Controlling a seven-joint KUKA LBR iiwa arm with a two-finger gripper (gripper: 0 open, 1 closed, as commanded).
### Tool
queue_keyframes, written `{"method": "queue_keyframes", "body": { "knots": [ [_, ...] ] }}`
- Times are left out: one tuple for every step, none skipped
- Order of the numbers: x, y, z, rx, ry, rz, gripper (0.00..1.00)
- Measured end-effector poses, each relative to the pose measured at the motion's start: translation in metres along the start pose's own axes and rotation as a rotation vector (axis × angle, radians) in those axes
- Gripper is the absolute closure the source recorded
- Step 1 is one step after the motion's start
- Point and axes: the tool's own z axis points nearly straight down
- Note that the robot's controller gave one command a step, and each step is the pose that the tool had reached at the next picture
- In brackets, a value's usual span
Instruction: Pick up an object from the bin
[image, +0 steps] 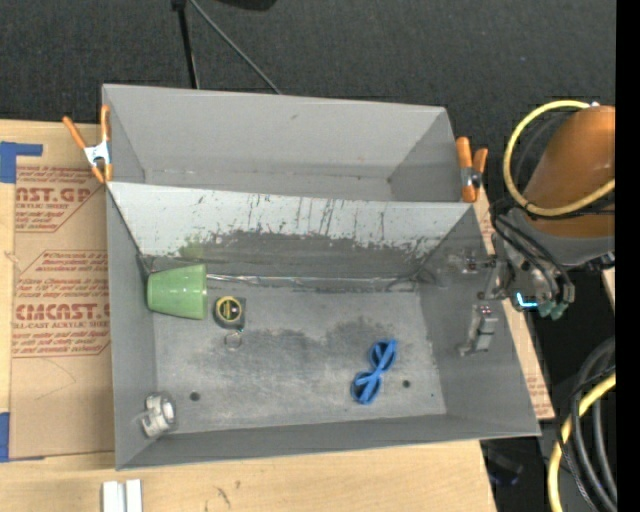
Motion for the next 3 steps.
{"method": "queue_keyframes", "body": {
  "knots": [
    [0.023,0.037,0.154,-0.002,0.002,-0.112,0.00],
    [0.021,0.036,0.150,0.001,-0.006,-0.111,1.00],
    [-0.012,0.044,0.005,0.003,-0.017,-0.103,1.00]
  ]
}}
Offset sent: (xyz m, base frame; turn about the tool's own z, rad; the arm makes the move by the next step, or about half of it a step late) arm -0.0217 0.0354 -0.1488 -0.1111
